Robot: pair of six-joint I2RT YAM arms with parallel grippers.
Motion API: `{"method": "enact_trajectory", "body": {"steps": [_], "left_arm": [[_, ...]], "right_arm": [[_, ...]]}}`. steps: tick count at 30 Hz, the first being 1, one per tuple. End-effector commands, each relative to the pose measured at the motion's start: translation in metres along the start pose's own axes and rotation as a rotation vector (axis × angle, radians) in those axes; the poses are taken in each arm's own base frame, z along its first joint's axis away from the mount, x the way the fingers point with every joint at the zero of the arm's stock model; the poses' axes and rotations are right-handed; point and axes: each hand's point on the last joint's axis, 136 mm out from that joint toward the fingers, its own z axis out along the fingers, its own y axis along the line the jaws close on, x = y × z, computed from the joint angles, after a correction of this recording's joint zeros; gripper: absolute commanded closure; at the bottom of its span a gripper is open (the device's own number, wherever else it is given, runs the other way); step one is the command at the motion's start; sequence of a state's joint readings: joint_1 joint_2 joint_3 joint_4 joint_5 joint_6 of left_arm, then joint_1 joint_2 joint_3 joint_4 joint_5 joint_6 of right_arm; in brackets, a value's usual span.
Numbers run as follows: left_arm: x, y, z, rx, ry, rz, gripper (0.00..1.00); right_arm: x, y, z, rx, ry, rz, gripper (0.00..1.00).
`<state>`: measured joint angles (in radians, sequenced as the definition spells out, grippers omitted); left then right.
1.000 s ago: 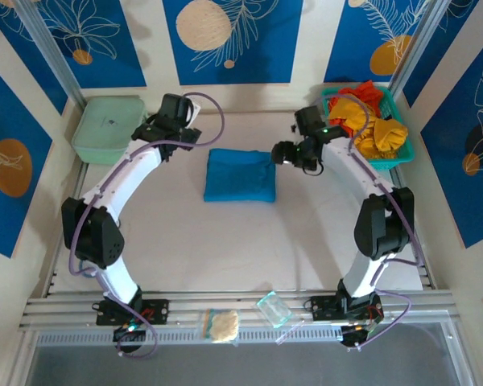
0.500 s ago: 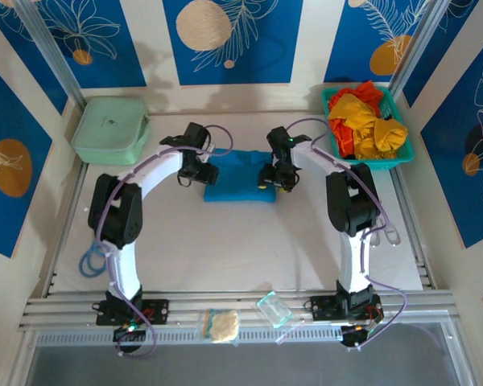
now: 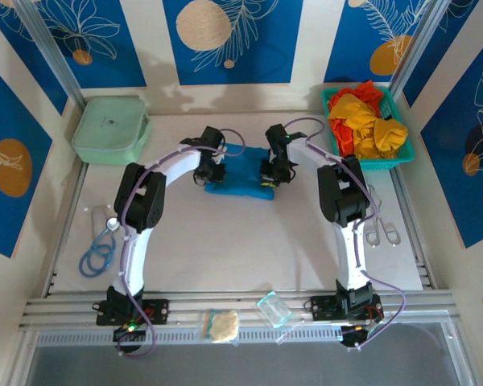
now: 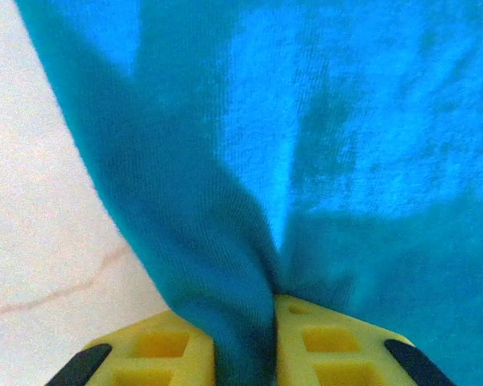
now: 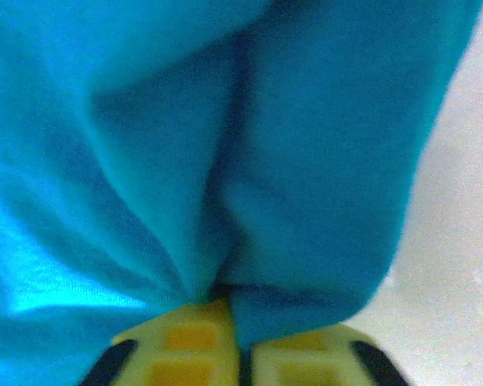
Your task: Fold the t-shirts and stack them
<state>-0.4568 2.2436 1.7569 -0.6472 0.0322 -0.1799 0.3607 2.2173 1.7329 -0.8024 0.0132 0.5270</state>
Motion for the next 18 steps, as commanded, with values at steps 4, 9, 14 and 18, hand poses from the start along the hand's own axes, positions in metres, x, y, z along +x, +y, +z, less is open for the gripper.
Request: {"method": "enact_trajectory", "body": {"steps": [4,9,14,18], "left_arm": [[-0.002,0.019,0.04,-0.106,0.078,0.029,0.85],[-0.032,0.039,0.048,-0.161,0.073,0.047,0.85],[-0.066,0.057,0.051,-0.176,0.032,0.041,0.85],[-0.087,0.067,0.051,-0.175,-0.041,0.038,0.84]], "right_arm": [[-0.035,-0.015,0.022,-0.006,0.009,0.009,1.0],[-0.077,-0.015,0.025,-0.044,-0.039,-0.001,1.0],[-0.112,-0.012,0.031,-0.081,-0.067,-0.009,1.0],[-0.127,-0.008,0.038,-0.126,-0.082,0.001,1.0]]}}
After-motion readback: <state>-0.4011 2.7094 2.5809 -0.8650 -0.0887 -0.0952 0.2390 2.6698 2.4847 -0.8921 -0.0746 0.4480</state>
